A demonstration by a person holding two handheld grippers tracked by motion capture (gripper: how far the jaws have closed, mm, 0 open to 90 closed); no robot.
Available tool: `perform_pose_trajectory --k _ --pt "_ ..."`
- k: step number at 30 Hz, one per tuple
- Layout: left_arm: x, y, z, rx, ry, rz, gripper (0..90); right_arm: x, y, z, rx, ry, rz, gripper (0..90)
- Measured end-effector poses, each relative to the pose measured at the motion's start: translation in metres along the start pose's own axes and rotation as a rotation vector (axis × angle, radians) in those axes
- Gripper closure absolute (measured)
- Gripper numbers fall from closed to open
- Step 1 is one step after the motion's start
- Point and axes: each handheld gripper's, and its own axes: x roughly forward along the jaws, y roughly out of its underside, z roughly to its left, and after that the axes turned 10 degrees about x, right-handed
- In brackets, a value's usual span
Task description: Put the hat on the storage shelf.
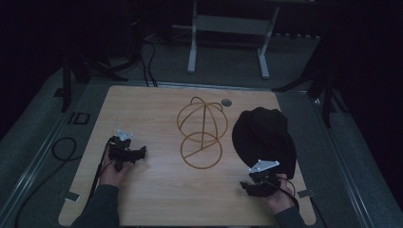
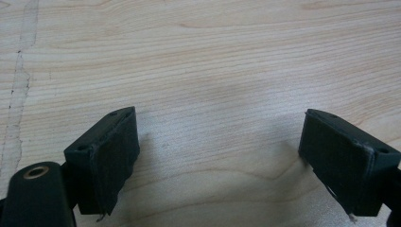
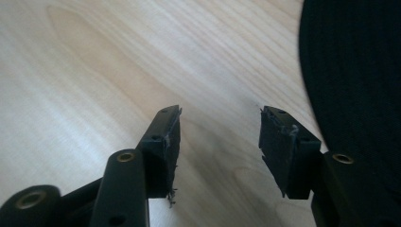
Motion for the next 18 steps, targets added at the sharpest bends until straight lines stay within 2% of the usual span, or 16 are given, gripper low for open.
perform_pose_trajectory --k 6,10,14,18 --pt "0.0 0.0 0.0 0.0 0.0 0.0 13.3 -0.008 -0.006 0.0 -0.031 -0.003 0.041 51.6" --pt "0.0 0.0 0.0 0.0 0.001 0.001 13.2 -0.015 -0.012 -0.003 -0.045 -0.035 0.07 56.9" --pt "0.0 0.0 0.0 0.0 0.001 0.002 13.3 -0.021 -0.017 -0.003 -0.083 -0.014 0.099 57.3" --pt "0.0 0.0 0.0 0.001 0.001 0.002 13.2 -0.032 -0.026 -0.005 -0.08 0.005 0.097 55.9"
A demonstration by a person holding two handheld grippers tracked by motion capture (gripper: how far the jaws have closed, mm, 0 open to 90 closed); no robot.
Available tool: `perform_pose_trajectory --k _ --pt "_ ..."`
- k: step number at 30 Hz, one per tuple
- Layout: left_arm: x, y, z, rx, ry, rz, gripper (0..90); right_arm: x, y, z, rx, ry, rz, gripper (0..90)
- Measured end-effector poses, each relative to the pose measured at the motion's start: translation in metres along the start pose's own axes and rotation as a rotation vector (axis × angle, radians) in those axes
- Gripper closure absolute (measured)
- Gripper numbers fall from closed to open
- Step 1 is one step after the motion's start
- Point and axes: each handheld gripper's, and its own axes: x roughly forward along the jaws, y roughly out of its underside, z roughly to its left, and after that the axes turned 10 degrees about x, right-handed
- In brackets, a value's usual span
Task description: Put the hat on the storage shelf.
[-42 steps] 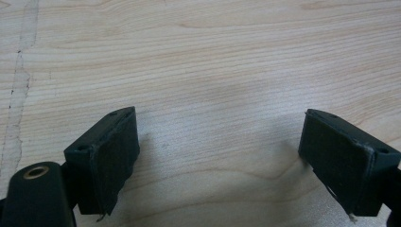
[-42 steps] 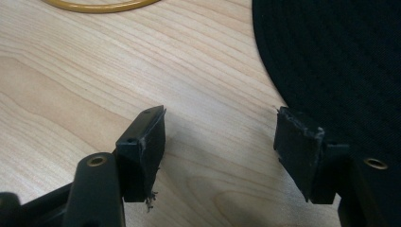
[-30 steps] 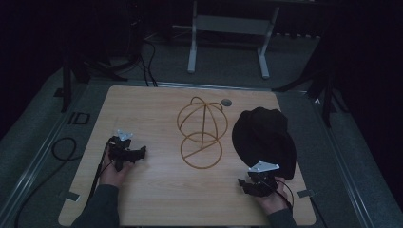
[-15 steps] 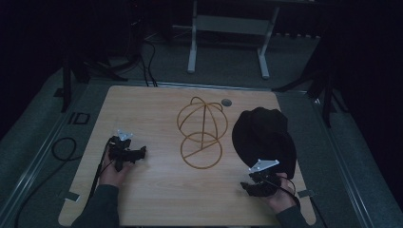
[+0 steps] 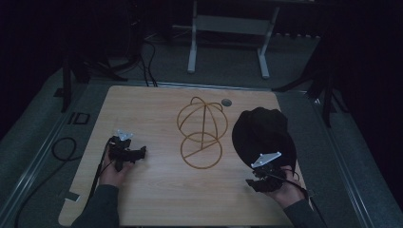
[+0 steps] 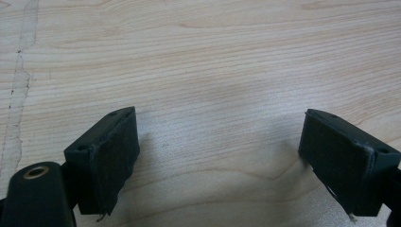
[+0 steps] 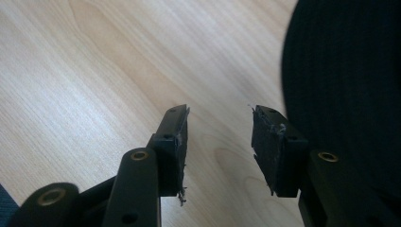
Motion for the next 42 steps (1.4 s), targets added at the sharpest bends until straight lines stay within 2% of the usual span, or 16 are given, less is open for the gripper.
perform_pose_trajectory --k 6,20,24,35,42 --pt "0.0 0.0 0.0 -0.001 0.0 0.0 13.3 -0.011 -0.01 -0.006 -0.004 0.02 0.019 54.5" --pt "0.0 0.0 0.0 -0.001 0.0 0.0 13.3 -0.026 -0.024 -0.016 0.009 0.034 0.057 53.4" --pt "0.0 0.0 0.0 0.0 0.0 0.0 13.3 -0.03 -0.028 -0.02 0.019 0.055 0.068 50.9" --pt "0.0 0.0 0.0 -0.001 0.0 0.0 13.2 -0.038 -0.033 -0.032 0.046 0.084 0.092 46.8" --pt "0.0 0.0 0.0 -0.001 0.0 0.0 13.2 -0.047 -0.034 -0.039 0.059 0.106 0.089 43.6"
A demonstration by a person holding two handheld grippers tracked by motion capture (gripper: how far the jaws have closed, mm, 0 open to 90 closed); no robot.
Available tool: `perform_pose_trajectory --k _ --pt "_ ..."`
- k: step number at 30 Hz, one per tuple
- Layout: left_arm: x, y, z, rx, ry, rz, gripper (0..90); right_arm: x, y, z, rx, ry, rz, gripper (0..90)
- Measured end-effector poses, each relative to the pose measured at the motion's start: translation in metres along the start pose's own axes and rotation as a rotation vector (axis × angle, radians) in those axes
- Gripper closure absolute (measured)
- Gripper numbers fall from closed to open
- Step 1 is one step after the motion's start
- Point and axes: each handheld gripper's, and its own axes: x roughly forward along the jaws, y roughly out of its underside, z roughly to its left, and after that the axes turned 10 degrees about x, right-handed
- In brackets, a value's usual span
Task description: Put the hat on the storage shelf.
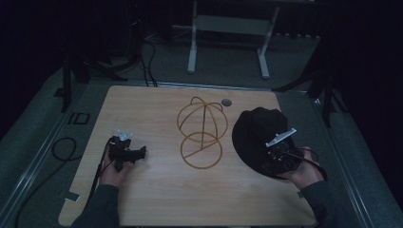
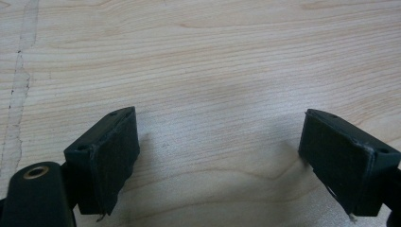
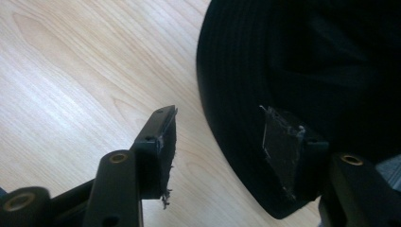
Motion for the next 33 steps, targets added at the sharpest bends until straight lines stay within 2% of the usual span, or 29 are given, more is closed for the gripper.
perform_pose_trajectory --k 5,24,33 --pt "0.0 0.0 0.0 0.0 0.0 0.0 13.2 -0.004 0.0 -0.006 0.004 0.023 0.015 42.6" --pt "0.0 0.0 0.0 0.001 0.001 0.0 13.2 -0.021 0.0 -0.036 0.085 0.088 0.022 38.9" --pt "0.0 0.0 0.0 0.0 0.0 0.0 13.2 -0.024 -0.006 -0.049 0.118 0.1 0.023 37.8"
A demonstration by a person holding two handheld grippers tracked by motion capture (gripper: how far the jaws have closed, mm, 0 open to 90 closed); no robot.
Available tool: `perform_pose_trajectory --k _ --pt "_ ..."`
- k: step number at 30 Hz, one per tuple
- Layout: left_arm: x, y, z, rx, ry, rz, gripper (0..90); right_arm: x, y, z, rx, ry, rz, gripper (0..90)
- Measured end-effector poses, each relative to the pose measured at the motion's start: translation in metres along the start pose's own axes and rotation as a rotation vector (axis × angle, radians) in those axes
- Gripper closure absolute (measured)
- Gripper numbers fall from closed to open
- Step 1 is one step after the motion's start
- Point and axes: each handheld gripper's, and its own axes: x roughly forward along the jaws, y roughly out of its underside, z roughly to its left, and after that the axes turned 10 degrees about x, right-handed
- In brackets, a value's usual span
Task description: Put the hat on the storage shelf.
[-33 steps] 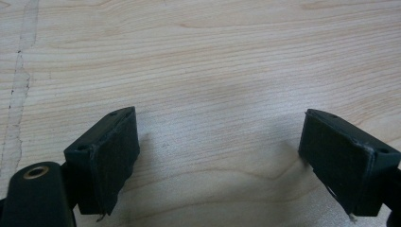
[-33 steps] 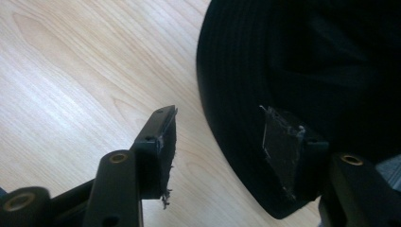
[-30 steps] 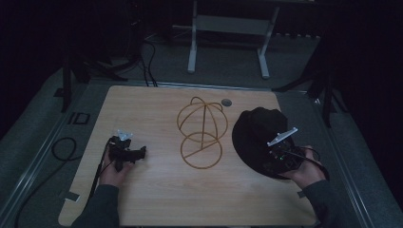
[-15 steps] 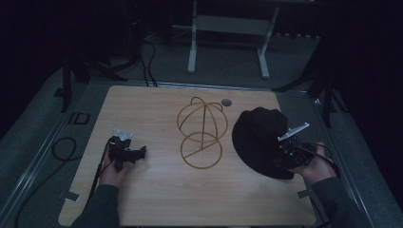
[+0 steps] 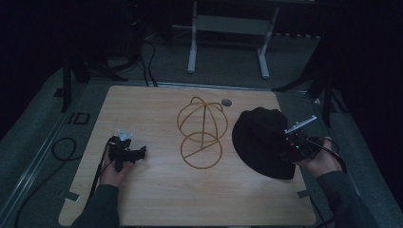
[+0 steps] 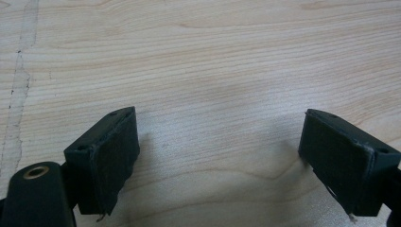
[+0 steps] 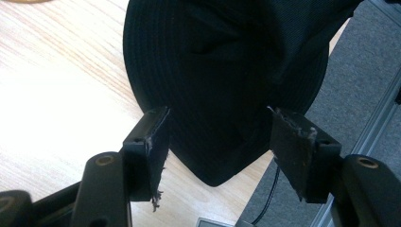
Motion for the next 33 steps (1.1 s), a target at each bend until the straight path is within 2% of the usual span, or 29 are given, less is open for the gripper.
perform_pose_trajectory --k 14,27,33 --pt "0.0 0.0 0.0 0.0 0.0 0.0 13.2 0.016 -0.018 -0.012 0.022 -0.002 0.043 37.4" --pt "0.0 0.0 0.0 -0.001 -0.001 -0.002 13.2 0.029 -0.033 -0.018 0.029 -0.002 0.077 37.5" --pt "0.0 0.0 0.0 0.0 0.0 0.0 13.2 0.037 -0.041 -0.019 0.024 -0.004 0.112 37.4"
